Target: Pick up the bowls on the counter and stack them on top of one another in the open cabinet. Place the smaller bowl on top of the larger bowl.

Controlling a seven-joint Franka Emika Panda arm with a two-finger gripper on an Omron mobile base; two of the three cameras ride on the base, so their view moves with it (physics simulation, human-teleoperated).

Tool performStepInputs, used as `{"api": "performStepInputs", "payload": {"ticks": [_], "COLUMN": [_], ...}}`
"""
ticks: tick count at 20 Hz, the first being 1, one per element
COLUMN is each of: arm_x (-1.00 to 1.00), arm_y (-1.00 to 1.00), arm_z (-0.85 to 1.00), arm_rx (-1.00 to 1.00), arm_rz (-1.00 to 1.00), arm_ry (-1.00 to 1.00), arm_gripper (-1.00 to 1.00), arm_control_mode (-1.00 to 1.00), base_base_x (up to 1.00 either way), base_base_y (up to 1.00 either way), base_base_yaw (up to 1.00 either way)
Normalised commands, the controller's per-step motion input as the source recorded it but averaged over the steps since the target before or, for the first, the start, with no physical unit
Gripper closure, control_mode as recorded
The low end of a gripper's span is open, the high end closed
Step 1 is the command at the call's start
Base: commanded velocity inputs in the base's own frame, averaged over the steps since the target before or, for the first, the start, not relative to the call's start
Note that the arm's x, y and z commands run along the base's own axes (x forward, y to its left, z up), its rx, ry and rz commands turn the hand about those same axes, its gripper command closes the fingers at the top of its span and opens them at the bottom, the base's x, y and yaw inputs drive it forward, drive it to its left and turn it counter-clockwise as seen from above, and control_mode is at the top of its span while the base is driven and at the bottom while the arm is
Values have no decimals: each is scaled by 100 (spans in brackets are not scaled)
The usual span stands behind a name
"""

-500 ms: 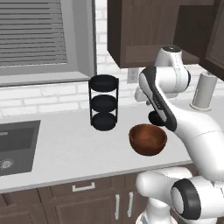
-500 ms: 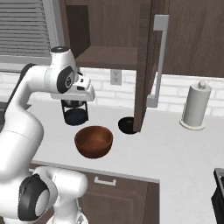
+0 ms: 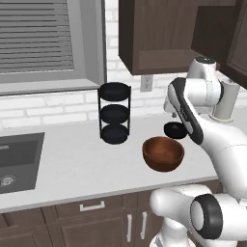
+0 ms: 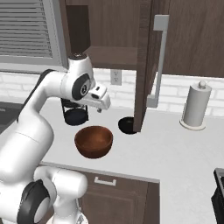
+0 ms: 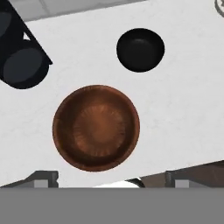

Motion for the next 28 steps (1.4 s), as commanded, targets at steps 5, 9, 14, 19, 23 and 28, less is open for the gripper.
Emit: {"api": "performStepInputs", "payload": {"ticks": [5, 9, 14, 19, 23, 28], "arm_x": [0, 28, 40, 47, 50, 49], "arm_y": [-100, -62, -1, 0, -11, -32], "arm_z": [-16, -21, -56, -59, -40, -43], "arm_rx": [18, 7, -2, -1, 0, 0], "arm_rz": [-37, -17, 0, -3, -1, -5], "arm_ry": [0, 2, 0, 0, 0, 0], "arm_gripper": [-100, -100, -100, -100, -100, -100], "arm_control_mode": [-100, -100, -100, -100, -100, -100], "base_base_x": [0, 0, 0, 0, 0, 0], "base_base_y": [0, 0, 0, 0, 0, 0], "base_base_yaw": [0, 0, 0, 0, 0, 0]}}
